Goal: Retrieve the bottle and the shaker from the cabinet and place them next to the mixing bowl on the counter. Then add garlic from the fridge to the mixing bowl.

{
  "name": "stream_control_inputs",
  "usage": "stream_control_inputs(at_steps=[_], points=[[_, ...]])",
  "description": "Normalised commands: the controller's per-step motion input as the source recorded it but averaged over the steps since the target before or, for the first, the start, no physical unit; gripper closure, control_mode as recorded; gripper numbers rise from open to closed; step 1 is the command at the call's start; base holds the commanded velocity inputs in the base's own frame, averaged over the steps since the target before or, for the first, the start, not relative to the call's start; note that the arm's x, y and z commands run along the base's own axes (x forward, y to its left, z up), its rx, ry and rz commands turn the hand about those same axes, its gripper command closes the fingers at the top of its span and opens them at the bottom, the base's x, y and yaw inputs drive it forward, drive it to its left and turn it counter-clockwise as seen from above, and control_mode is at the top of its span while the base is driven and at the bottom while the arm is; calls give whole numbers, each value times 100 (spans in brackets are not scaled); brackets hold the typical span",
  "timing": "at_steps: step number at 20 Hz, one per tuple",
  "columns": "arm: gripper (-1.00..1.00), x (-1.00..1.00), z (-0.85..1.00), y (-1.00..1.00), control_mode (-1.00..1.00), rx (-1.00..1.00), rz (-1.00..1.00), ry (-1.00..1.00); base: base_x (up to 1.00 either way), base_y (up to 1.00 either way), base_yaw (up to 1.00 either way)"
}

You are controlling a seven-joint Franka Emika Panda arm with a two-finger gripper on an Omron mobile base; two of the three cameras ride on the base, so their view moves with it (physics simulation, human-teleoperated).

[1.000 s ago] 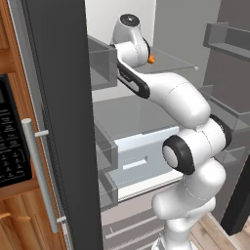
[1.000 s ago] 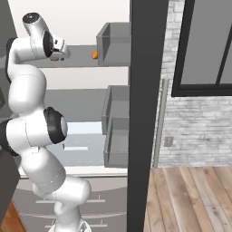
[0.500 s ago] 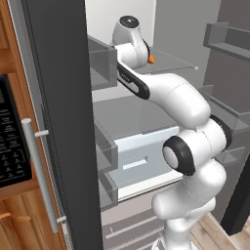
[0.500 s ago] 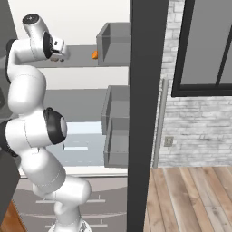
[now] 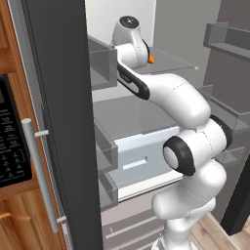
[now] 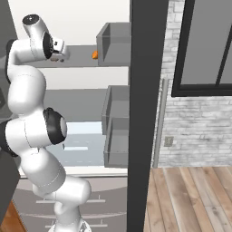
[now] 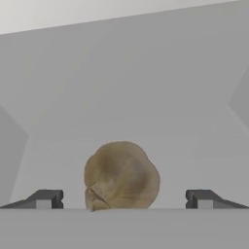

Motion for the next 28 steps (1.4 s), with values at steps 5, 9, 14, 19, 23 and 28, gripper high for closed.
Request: stream_control_inputs(at_steps=[5,9,14,19,23,28], points=[[-100,11,-10,0,-100,0,-1,0,0,0,0],[-100,25,-4,0,-100,0,-3,0,0,0,0],[-100,3,-1,0,-100,0,-1,0,0,0,0],[-100,6,0,0,-100,0,0,0,0,0,0],[-100,18,-3,0,-100,0,-2,0,0,0,0],[-100,12,-2,0,-100,0,-1,0,0,0,0]])
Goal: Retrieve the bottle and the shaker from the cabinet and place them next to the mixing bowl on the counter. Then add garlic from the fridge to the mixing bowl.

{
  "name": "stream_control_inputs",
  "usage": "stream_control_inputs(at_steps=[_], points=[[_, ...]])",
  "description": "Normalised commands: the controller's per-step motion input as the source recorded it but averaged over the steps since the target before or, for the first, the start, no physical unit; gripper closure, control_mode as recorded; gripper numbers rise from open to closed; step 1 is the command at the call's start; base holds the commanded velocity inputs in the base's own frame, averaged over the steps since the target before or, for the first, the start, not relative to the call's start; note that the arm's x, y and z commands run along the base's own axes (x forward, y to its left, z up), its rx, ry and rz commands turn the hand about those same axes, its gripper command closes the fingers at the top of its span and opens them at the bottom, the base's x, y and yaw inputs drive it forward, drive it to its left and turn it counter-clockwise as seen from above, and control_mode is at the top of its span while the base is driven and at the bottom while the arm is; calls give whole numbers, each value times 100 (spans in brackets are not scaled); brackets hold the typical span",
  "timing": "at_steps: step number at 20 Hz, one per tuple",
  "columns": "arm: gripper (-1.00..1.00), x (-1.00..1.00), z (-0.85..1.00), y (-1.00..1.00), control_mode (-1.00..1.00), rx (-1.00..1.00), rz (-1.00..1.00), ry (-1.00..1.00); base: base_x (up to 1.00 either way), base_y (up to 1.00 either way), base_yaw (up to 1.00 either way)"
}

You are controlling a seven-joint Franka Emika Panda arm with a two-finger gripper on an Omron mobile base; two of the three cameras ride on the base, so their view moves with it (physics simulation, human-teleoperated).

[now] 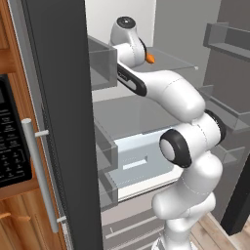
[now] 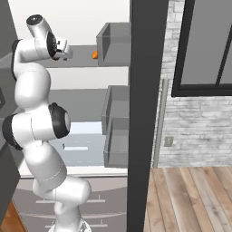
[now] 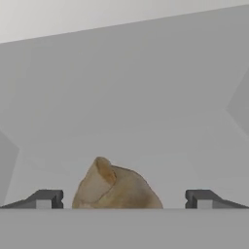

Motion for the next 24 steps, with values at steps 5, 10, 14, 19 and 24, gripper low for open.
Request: stream_control_inputs(at_steps=[5,10,14,19,24], points=[[-100,7,0,0,-100,0,0,0,0,0,0],[-100,6,-1,0,-100,0,0,0,0,0,0],[-100,0,-7,0,-100,0,0,0,0,0,0],[-100,0,0,0,-100,0,0,0,0,0,0],[-100,0,0,0,-100,0,0,0,0,0,0]])
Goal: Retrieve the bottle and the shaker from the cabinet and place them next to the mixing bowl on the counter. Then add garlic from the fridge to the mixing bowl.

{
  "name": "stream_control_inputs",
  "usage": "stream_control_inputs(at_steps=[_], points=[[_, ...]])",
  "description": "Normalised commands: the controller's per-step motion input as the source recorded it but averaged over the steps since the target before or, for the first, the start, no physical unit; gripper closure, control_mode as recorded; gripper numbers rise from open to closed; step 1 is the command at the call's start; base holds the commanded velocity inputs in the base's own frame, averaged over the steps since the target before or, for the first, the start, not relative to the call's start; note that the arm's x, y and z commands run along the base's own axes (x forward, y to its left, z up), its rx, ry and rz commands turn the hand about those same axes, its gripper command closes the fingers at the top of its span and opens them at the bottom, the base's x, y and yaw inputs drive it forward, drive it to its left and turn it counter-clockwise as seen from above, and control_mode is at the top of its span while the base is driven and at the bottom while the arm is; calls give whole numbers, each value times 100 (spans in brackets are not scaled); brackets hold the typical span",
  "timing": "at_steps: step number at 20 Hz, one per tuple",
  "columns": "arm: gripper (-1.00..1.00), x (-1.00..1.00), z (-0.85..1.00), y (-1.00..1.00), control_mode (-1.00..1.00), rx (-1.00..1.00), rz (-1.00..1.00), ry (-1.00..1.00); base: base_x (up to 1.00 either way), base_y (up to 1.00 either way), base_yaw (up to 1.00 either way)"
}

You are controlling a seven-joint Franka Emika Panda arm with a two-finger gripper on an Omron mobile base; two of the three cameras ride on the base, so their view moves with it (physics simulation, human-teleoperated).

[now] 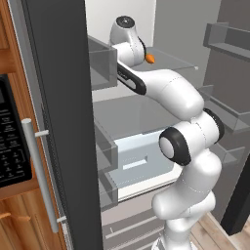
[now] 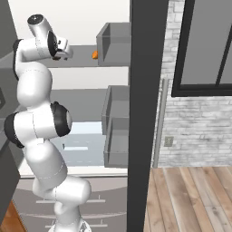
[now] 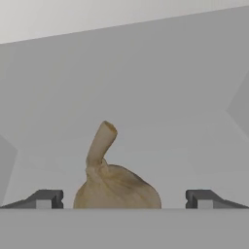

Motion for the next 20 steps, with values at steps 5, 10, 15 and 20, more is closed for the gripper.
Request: stream_control_inputs(at_steps=[5,10,15,20], points=[[100,0,0,0,-100,0,0,0,0,0,0],[100,0,0,0,-100,0,0,0,0,0,0],[100,-1,0,0,-100,0,0,0,0,0,0],[100,-62,0,0,-100,1,-1,-2,0,0,0]])
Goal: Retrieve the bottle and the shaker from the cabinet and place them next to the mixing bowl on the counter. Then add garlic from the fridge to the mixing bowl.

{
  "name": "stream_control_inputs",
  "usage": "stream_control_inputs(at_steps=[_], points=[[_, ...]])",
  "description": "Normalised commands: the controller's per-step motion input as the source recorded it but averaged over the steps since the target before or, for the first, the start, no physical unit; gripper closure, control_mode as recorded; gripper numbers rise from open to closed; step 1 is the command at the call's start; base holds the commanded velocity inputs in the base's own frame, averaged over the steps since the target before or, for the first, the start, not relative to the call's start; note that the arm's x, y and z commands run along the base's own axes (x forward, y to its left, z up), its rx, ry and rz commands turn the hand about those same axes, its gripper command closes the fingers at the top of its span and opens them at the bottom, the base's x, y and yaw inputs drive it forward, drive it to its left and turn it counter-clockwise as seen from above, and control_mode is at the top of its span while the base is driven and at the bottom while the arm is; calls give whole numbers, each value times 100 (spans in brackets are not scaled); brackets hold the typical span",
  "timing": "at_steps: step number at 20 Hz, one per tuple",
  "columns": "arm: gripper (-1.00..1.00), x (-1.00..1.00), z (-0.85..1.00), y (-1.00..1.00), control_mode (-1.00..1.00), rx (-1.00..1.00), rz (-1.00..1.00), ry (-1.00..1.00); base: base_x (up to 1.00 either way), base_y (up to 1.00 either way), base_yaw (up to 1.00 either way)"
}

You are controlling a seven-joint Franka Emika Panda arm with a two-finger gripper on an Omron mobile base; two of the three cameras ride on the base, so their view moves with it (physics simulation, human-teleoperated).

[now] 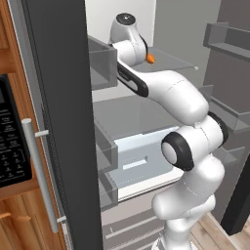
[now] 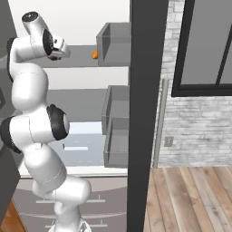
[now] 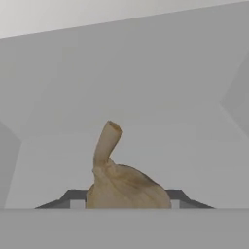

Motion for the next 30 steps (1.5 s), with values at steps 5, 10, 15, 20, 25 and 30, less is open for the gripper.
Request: stream_control_inputs(at_steps=[5,10,15,20,25,30], points=[[100,-100,-5,-1,-100,8,-7,-10,0,0,0],[100,-100,-10,-15,-100,11,-11,-5,0,0,0],[100,-100,-10,-28,-100,14,-12,0,0,0,0],[100,-100,-7,-26,-100,12,-6,0,0,0,0],[100,-93,0,-6,-100,2,1,9,0,0,0],[100,-39,-5,-13,-100,-1,16,23,0,0,0]])
